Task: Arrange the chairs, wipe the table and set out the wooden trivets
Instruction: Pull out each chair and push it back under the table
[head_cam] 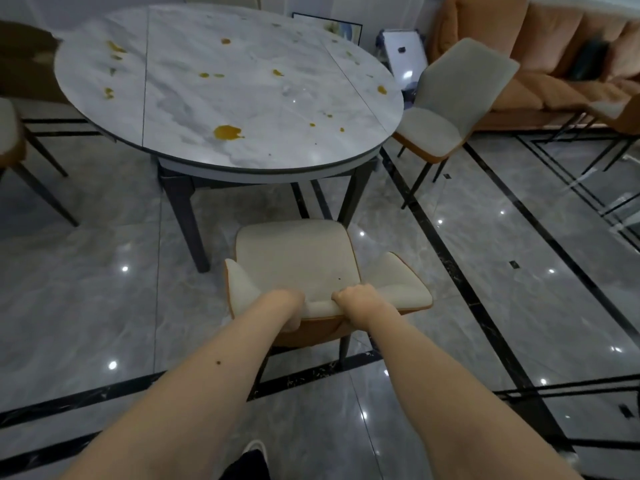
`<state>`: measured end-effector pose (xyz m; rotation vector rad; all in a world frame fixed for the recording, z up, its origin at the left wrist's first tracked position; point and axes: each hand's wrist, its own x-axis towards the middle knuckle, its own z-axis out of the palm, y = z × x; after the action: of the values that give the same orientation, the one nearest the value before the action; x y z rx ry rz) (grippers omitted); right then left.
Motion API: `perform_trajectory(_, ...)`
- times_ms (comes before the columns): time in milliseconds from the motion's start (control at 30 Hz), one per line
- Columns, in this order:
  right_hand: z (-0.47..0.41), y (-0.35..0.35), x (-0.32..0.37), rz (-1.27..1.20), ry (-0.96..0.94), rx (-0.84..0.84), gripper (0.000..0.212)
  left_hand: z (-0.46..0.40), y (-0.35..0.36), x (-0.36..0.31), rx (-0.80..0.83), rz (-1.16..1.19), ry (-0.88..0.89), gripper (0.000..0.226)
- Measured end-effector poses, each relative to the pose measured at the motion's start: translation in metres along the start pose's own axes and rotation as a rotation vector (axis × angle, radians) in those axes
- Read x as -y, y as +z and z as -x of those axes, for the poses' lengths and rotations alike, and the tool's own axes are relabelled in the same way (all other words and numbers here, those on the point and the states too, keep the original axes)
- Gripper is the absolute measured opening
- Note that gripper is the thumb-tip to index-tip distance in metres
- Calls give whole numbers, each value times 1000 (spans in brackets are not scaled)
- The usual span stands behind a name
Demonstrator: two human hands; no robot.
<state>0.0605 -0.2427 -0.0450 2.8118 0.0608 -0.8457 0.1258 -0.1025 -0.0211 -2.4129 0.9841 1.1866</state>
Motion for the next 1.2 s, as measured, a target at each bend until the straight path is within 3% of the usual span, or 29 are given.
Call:
perform_trajectory(333,-59,-35,-19,28,27,-115,28,-45,-36,37,-244,10,-67,45)
perform_trajectory(633,-36,-11,-64,-309,-36,-241,34,-49,-34,25,-304,7,-193,45)
perform_trajectory(933,-49,1,-97,-164,-256,-260,41,-56,-33,12,-333,94,-406,34)
perform_trajectory(1200,-68,-5,-128,-123,-285,-235,37,-74,-48,-2,-370,110,-451,33)
